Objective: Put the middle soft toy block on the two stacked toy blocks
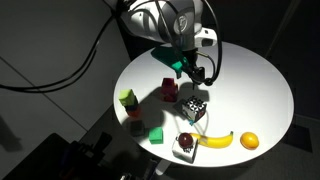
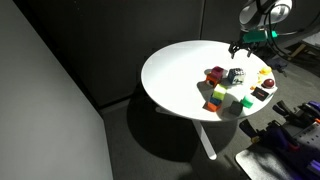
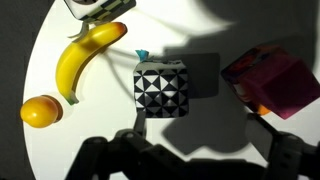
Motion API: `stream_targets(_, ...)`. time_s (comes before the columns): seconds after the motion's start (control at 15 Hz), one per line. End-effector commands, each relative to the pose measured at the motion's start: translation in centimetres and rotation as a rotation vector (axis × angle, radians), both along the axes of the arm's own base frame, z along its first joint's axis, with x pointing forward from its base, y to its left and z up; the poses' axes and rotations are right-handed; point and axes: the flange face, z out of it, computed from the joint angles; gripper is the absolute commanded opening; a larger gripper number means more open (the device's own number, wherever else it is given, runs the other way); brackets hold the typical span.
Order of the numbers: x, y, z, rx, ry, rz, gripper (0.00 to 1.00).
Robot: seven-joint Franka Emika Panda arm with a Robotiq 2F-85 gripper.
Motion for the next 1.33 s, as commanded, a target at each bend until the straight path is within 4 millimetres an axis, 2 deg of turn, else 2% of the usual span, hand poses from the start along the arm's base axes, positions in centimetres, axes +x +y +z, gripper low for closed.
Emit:
stream_targets(0.0,1.3,-1.1,-1.7,0.007,0.018,-0.015,1.00)
stream_targets(0.47,1.5,-2.0,-4.8,-0.013,0.056,-0.016,1.00)
stream_targets(0.93,1.1,-3.2,-6.9,-0.019,0.076,-0.011,1.00)
stream_targets(1.27,1.0,-3.2,-8.2,-0.018,0.079,0.026,1.00)
